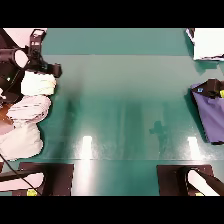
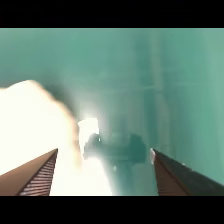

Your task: Fold the shirts.

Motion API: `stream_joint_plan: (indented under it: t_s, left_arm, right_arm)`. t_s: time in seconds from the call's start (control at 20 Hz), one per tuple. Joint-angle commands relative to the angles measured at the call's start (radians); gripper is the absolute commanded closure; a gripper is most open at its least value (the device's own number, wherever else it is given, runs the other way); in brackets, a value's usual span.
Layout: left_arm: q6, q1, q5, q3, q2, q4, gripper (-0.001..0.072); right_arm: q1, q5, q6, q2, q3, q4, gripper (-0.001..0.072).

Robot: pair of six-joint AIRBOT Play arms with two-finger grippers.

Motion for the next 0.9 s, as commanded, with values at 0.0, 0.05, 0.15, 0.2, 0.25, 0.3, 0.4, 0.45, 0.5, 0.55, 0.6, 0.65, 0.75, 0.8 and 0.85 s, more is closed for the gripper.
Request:
stream_joint_plan:
  t_s: [0.0,0.05,0.15,0.2,0.25,0.3,0.4,0.45,0.5,0.55,0.6,0.65,0.75,0.8,0.85]
  left_arm:
    - [-0.016,0.131,0.028,0.004,-0.106,0.054,0.0003]
    - [-0.016,0.147,0.029,0.004,-0.139,0.054,0.0003]
    - [-0.016,0.159,0.037,0.005,-0.187,0.054,0.0004]
    - [-0.016,0.159,0.045,0.005,-0.201,0.053,0.0107]
    - [-0.016,0.159,0.049,0.005,-0.203,0.053,0.0280]
    - [-0.016,0.159,0.057,0.009,-0.201,0.043,0.0493]
    - [-0.016,0.159,0.035,0.049,-0.200,0.031,0.0679]
    - [-0.013,0.158,-0.002,0.089,-0.196,0.019,0.0679]
    - [0.000,0.151,-0.038,0.134,-0.187,0.009,0.0680]
    - [0.034,0.135,-0.063,0.185,-0.167,-0.010,0.0680]
    - [0.082,0.114,-0.074,0.234,-0.140,-0.035,0.0680]
    - [0.143,0.085,-0.089,0.290,-0.106,-0.088,0.0680]
    - [0.278,0.017,-0.132,0.394,-0.038,-0.289,0.0680]
    - [0.352,-0.022,-0.161,0.436,-0.010,-0.409,0.0680]
    - [0.420,-0.072,-0.196,0.470,0.019,-0.536,0.0680]
  right_arm:
    - [0.001,0.000,0.001,0.001,0.000,0.001,0.0698]
    - [0.001,0.000,0.001,0.001,0.000,0.001,0.0698]
    - [0.001,-0.001,0.001,0.000,0.000,0.001,0.0698]
    - [0.001,-0.002,0.001,0.000,0.000,0.001,0.0697]
    - [0.001,-0.003,0.000,0.000,0.000,0.001,0.0698]
    - [0.001,-0.006,0.000,0.000,0.000,0.001,0.0698]
    - [0.001,-0.032,0.000,0.001,0.000,0.002,0.0698]
    - [0.001,-0.053,0.001,0.001,0.000,0.007,0.0697]
    - [0.001,-0.074,0.000,0.002,0.001,0.009,0.0697]
    - [0.001,-0.087,0.000,0.001,0.011,0.008,0.0697]
    - [0.001,-0.104,0.000,0.001,0.028,0.008,0.0698]
    - [0.001,-0.125,0.000,0.001,0.050,0.008,0.0698]
    - [0.001,-0.169,0.000,0.001,0.112,0.008,0.0698]
    - [0.001,-0.192,0.000,0.001,0.148,0.008,0.0698]
    - [0.001,-0.213,0.000,0.001,0.181,0.008,0.0698]
